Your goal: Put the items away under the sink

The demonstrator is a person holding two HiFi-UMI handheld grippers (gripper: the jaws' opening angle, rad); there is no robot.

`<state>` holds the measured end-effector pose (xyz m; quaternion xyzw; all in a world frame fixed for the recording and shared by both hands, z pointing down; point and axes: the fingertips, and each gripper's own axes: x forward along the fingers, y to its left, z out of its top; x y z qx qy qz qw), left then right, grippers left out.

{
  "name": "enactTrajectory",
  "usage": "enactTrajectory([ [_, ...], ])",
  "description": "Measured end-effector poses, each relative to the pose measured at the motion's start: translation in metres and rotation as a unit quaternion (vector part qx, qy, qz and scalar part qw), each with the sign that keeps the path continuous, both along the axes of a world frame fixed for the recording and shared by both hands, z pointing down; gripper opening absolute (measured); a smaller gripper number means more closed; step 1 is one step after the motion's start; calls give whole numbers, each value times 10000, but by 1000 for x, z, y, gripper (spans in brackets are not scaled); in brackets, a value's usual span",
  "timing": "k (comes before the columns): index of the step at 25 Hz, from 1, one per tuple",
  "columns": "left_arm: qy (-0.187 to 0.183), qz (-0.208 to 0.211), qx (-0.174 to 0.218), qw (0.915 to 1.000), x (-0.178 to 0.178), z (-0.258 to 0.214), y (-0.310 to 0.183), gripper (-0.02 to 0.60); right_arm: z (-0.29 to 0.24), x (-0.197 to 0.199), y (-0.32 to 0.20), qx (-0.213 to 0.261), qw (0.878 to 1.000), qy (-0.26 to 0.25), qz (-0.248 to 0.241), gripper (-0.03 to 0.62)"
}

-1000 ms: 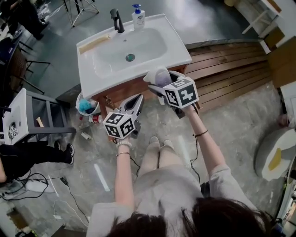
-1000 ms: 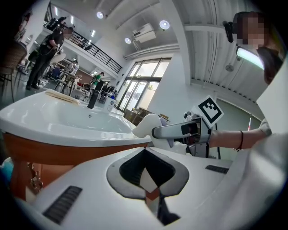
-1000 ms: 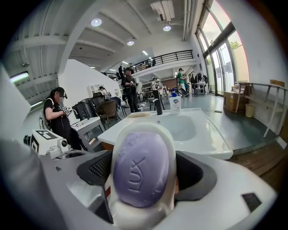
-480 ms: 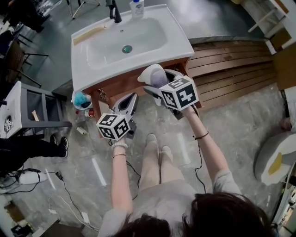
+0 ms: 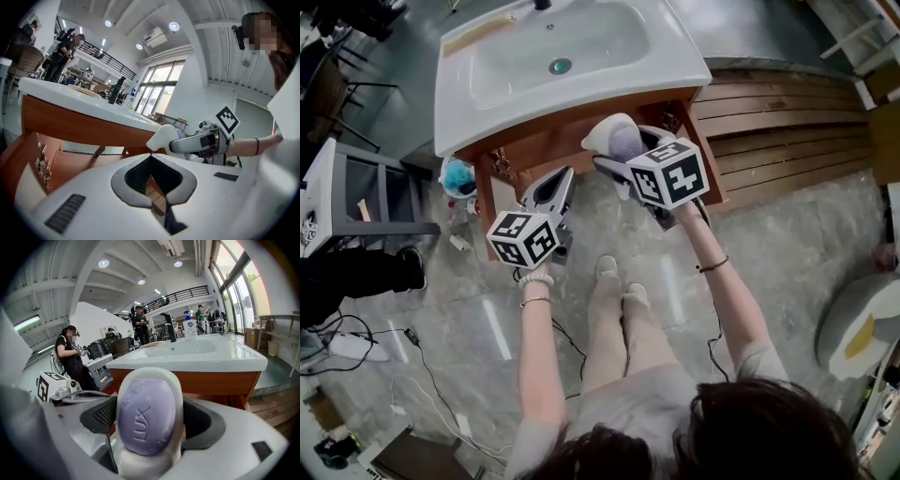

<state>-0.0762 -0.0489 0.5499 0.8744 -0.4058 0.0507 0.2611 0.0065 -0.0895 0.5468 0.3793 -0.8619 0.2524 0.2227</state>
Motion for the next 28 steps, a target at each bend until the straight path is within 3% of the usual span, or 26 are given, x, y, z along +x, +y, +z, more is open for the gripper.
enactTrajectory([
  [14,-58,35,159,9999,-13,75,-17,-3,79,-25,-22,113,9999,-110,-23,428],
  [28,1,82,546,9985,-20,150,-63,-3,158,-45,-86,406,9985,-330,149,428],
])
